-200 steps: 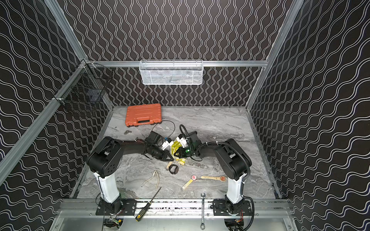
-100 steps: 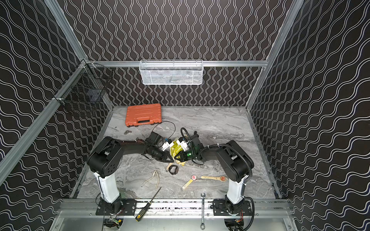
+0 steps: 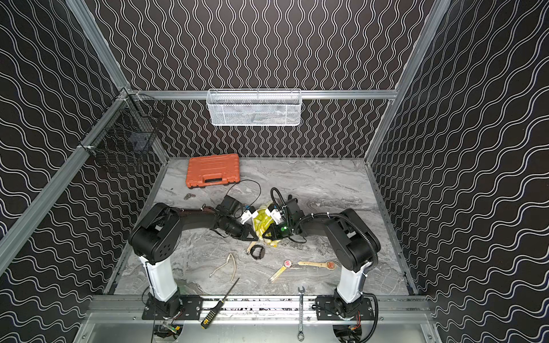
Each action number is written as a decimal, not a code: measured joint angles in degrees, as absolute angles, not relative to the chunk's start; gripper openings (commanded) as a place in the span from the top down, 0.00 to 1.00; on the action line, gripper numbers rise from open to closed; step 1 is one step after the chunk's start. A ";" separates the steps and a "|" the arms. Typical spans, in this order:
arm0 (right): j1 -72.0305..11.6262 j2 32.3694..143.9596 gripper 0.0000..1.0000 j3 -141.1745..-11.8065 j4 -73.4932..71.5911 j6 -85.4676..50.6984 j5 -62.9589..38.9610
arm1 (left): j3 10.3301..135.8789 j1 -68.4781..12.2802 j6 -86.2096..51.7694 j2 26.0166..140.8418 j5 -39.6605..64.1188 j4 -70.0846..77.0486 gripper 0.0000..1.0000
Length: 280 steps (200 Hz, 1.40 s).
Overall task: Wipe the watch dial
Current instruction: Wipe the dirt from the watch dial.
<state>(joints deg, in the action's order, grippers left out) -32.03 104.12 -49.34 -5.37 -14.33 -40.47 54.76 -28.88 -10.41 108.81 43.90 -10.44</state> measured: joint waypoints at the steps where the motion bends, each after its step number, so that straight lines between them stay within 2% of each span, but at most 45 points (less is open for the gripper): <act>1: -32.03 104.12 1.00 -49.43 -5.37 -14.33 -40.53 | 54.76 -28.88 -10.39 108.81 43.90 -10.41 1.00; 53: -32.42 107.74 1.00 -52.93 -7.18 -15.86 -41.39 | 54.41 -28.99 -10.37 108.40 43.11 -10.07 1.00; 117: -32.05 108.31 1.00 -44.14 -21.15 -17.10 -41.58 | 54.83 -28.97 -10.41 108.79 43.44 -10.79 1.00; 152: -31.03 106.85 1.00 -43.62 -17.37 -16.32 -40.10 | 55.07 -28.97 -10.37 109.16 44.16 -10.76 1.00; 201: -33.43 101.38 1.00 -49.56 -3.20 -12.75 -33.52 | 54.61 -29.32 -10.15 108.09 42.39 -10.87 1.00; 242: -34.22 103.18 1.00 -51.92 -5.19 -14.72 -33.71 | 54.61 -29.32 -10.17 108.42 43.09 -10.61 1.00; 280: -33.98 105.36 1.00 -46.65 -12.93 -17.12 -35.09 | 54.52 -29.32 -10.20 108.42 43.07 -10.46 1.00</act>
<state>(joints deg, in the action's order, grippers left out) -33.98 105.36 -46.65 -12.93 -17.12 -35.09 54.52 -29.32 -10.20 108.42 43.07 -10.46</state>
